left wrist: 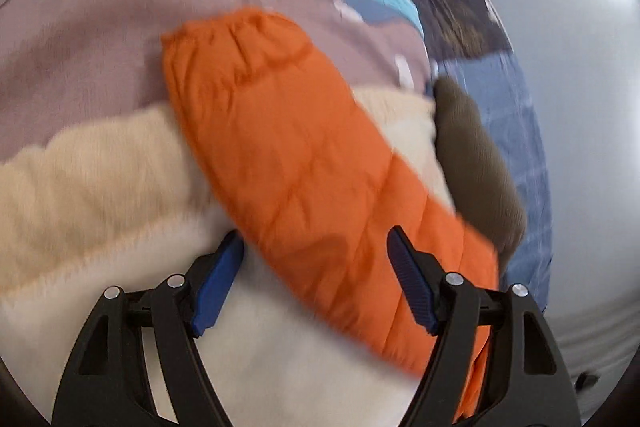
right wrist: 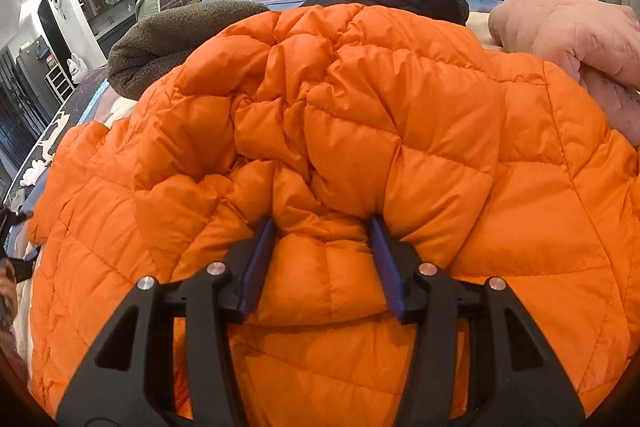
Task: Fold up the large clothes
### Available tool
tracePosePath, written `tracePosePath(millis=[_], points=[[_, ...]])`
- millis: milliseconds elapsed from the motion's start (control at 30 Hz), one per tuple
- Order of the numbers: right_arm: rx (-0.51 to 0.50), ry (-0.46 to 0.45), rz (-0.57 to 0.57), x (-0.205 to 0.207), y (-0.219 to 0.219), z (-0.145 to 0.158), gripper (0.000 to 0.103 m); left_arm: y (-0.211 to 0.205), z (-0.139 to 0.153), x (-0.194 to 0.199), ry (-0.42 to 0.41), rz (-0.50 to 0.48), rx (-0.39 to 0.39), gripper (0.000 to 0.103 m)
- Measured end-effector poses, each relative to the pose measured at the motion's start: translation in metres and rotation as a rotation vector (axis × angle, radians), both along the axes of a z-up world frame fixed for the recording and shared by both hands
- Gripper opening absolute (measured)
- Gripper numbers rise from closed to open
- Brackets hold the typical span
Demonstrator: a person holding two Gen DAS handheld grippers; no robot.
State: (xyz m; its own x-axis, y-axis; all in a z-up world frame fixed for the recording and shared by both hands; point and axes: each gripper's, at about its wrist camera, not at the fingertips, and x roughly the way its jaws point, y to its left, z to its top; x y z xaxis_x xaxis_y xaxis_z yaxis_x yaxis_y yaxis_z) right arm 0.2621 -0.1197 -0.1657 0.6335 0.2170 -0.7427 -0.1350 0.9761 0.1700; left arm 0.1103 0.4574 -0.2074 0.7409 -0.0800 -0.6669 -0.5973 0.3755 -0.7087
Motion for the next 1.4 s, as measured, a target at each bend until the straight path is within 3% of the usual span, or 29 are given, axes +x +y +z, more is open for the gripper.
tracePosePath(millis=[33,100,200,300,433,600,700,833,867,967,1000,1100,1167,1300,1400], points=[[0.002,-0.001,0.0,-0.001,0.0,0.0,0.051,0.002,0.006,0.004,0.004,0.004,0.03,0.06],[0.01,-0.003,0.001,-0.002,-0.001,0.0,0.051,0.001,0.022,0.016,0.002,-0.028,0.109,0.01],[0.02,-0.006,0.002,-0.002,-0.003,-0.001,0.051,-0.007,0.052,0.025,-0.051,-0.053,0.169,0.004],[0.031,-0.011,0.002,-0.003,-0.004,-0.001,0.052,-0.048,0.115,0.034,-0.128,-0.133,0.377,0.004],[0.039,-0.013,0.003,-0.003,-0.006,-0.001,0.052,-0.126,0.182,0.047,-0.271,-0.298,0.545,0.004],[0.058,0.001,0.007,-0.003,-0.01,0.004,0.052,-0.255,0.237,0.073,-0.445,-0.574,0.66,0.005],[0.091,0.032,0.005,-0.009,-0.026,0.017,0.052,-0.324,0.242,0.091,-0.475,-0.715,0.72,0.005],[0.193,0.022,-0.043,-0.036,-0.076,0.041,0.059,-0.423,0.219,0.098,-0.507,-0.961,0.748,0.008],[0.201,0.017,-0.061,-0.041,-0.087,0.045,0.061,-0.441,0.209,0.098,-0.503,-1.017,0.748,0.015],[0.22,0.009,-0.132,-0.062,-0.127,0.055,0.061,-0.491,0.168,0.1,-0.434,-1.168,0.755,0.053],[0.221,0.011,-0.145,-0.067,-0.134,0.056,0.061,-0.503,0.154,0.099,-0.406,-1.216,0.761,0.053],[0.216,0.003,-0.165,-0.077,-0.149,0.059,0.062,-0.515,0.128,0.089,-0.347,-1.309,0.793,0.056],[0.219,0.001,-0.158,-0.078,-0.151,0.058,0.064,-0.511,0.126,0.078,-0.342,-1.318,0.845,0.061],[0.232,0.007,-0.133,-0.065,-0.146,0.059,0.065,-0.468,0.135,0.061,-0.349,-1.242,0.922,0.069],[0.257,0.017,-0.092,-0.039,-0.138,0.062,0.073,-0.44,0.143,0.068,-0.314,-1.162,0.92,0.07]])
